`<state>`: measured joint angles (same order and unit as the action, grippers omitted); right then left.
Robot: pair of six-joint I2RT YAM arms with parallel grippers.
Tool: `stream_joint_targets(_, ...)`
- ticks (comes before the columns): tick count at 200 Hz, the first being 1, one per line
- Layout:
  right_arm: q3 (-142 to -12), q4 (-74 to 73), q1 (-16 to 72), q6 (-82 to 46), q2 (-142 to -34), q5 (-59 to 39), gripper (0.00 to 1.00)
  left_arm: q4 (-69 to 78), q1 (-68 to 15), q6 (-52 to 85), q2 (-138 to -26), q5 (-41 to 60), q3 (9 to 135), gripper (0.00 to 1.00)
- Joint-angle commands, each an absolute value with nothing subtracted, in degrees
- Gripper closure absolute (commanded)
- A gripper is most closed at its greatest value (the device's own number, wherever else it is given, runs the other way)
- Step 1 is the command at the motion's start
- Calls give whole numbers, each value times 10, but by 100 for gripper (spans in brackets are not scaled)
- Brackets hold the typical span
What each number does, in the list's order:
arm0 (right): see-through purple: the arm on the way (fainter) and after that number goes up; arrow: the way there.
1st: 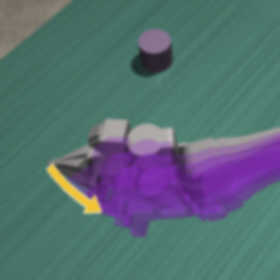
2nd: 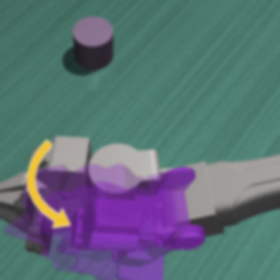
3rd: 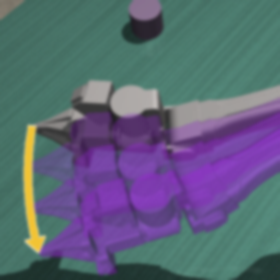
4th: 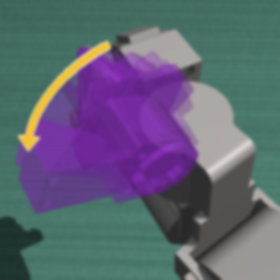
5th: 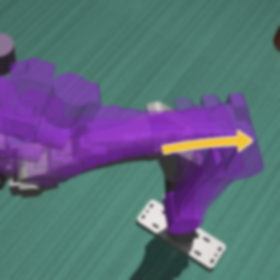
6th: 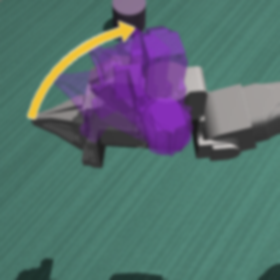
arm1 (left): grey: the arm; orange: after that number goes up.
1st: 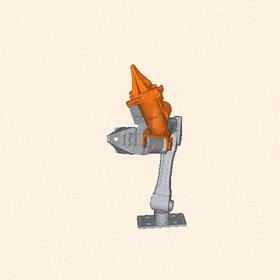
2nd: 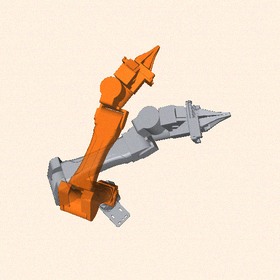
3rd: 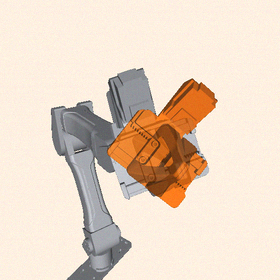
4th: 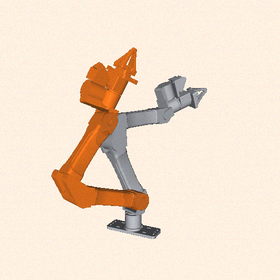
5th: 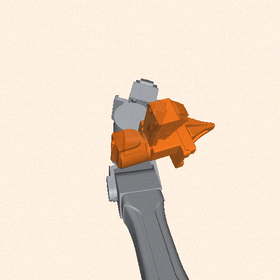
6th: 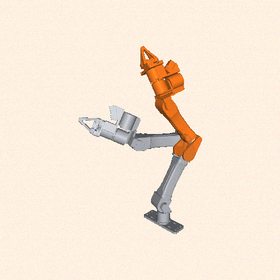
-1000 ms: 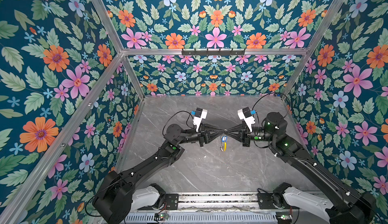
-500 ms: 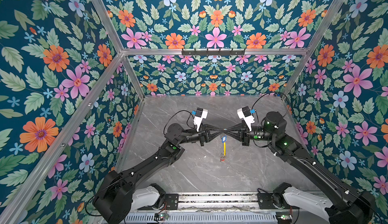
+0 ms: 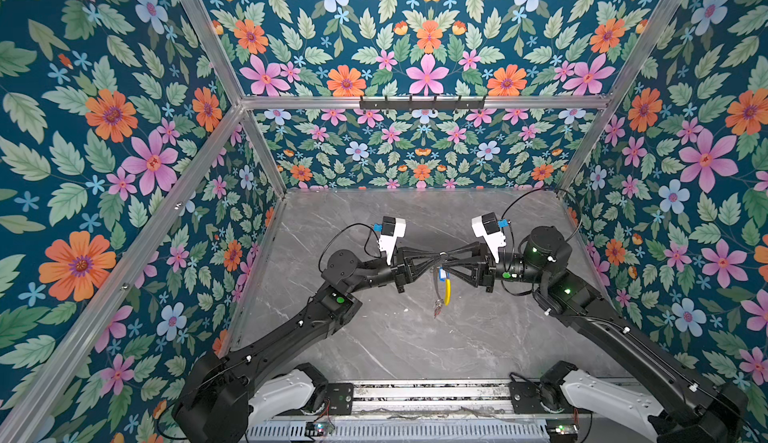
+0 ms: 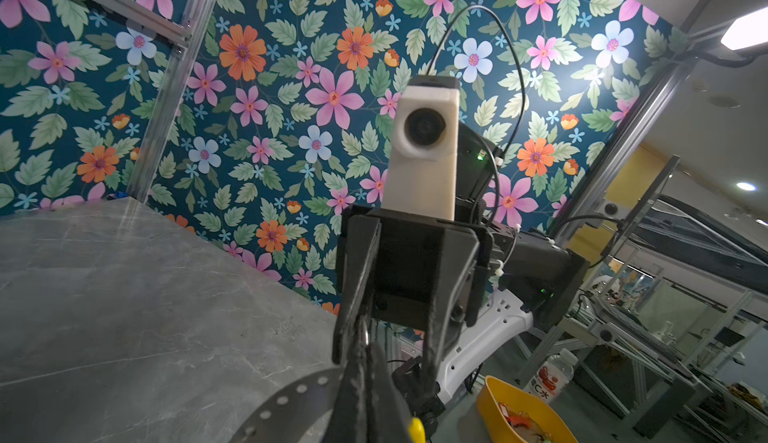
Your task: Remove the keys from the keyring
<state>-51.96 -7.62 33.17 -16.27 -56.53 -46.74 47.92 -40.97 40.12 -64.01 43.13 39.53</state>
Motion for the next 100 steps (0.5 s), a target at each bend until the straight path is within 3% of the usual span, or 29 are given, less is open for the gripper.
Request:
stream_joint_targets(1, -509, -128, 339, -177, -546, -418, 56, 503, -411, 387, -642, 407, 397, 100)
stream_joint_targets(62, -459, -172, 347, -217, -500, -271, 49, 543, -411, 371, -624, 399, 371, 100)
stream_joint_targets(100, -449, -291, 288, -323, -549, -429, 48, 561, -411, 366, -618, 402, 365, 100)
